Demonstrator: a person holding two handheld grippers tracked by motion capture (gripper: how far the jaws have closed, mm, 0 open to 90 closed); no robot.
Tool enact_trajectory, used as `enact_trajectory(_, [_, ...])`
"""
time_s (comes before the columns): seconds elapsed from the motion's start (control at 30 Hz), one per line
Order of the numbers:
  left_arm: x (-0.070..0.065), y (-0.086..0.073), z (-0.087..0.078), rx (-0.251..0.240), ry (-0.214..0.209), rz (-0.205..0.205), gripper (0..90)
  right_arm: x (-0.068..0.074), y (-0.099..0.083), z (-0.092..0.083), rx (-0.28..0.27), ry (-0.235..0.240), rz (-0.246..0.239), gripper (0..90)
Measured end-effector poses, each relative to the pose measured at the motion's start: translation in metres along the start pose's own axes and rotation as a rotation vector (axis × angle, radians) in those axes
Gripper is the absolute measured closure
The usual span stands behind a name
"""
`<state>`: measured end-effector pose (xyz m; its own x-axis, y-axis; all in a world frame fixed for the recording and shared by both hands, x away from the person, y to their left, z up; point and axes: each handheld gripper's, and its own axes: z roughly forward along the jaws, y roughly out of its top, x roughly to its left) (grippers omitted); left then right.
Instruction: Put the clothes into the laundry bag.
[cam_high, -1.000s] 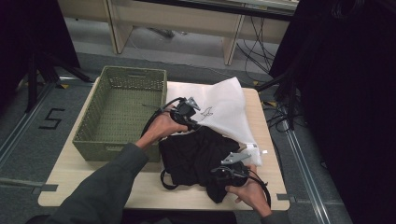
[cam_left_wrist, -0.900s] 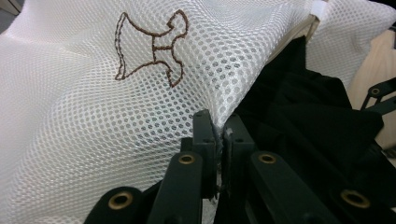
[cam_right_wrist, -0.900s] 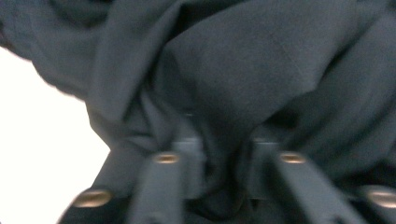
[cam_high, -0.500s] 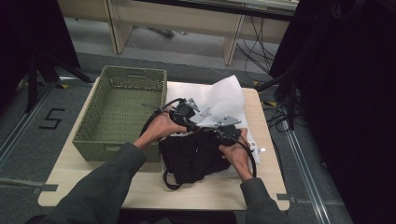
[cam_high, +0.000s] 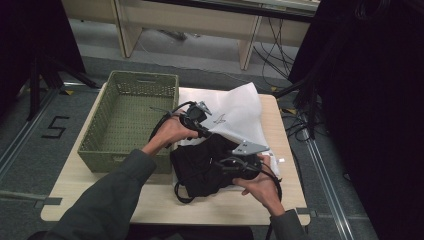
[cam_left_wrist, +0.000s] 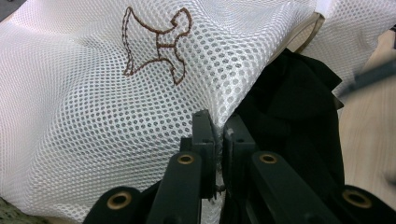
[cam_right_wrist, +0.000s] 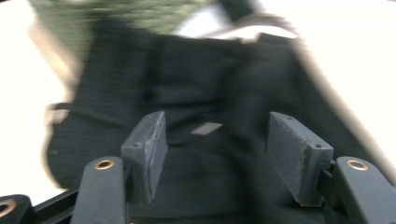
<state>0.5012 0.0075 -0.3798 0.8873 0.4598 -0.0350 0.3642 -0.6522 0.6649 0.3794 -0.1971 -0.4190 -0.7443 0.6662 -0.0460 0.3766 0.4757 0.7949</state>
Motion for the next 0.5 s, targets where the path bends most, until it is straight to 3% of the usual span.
enact_trajectory(0.1, [0.002, 0.000, 0.000, -0.002, -0.002, -0.012, 85.0, 0.026, 0.004, 0.015, 0.040, 0.067, -0.009, 34.7])
enact_trajectory(0.13, [0.003, 0.001, 0.001, -0.001, -0.003, -0.009, 85.0, 0.034, 0.005, 0.024, 0.027, 0.076, -0.036, 33.2])
enact_trajectory(0.17, [0.002, 0.001, 0.001, 0.000, -0.004, -0.011, 85.0, 0.043, 0.008, 0.030, 0.061, 0.120, -0.057, 32.5])
enact_trajectory(0.2, [0.002, 0.002, 0.002, 0.002, -0.002, -0.009, 84.9, 0.050, 0.009, 0.041, 0.055, 0.144, -0.103, 32.3])
enact_trajectory(0.23, [0.001, 0.002, 0.002, 0.007, -0.002, -0.002, 84.8, 0.059, 0.010, 0.048, 0.087, 0.154, -0.103, 31.2])
enact_trajectory(0.33, [0.000, 0.002, 0.003, 0.006, 0.000, -0.008, 84.4, 0.074, 0.010, 0.073, 0.150, 0.135, -0.151, 25.7])
enact_trajectory(0.37, [0.000, 0.002, 0.003, 0.008, 0.000, -0.007, 84.3, 0.076, 0.009, 0.079, 0.185, 0.139, -0.192, 23.2])
enact_trajectory(0.4, [0.000, 0.002, 0.003, 0.008, 0.000, -0.008, 84.1, 0.079, 0.008, 0.084, 0.234, 0.138, -0.200, 24.0])
enact_trajectory(0.43, [-0.001, 0.002, 0.002, 0.013, 0.002, -0.008, 84.1, 0.080, 0.005, 0.090, 0.238, 0.081, -0.249, 24.5])
enact_trajectory(0.5, [-0.001, 0.002, 0.004, 0.010, -0.001, -0.007, 84.1, 0.081, 0.000, 0.101, 0.249, 0.021, -0.275, 29.6])
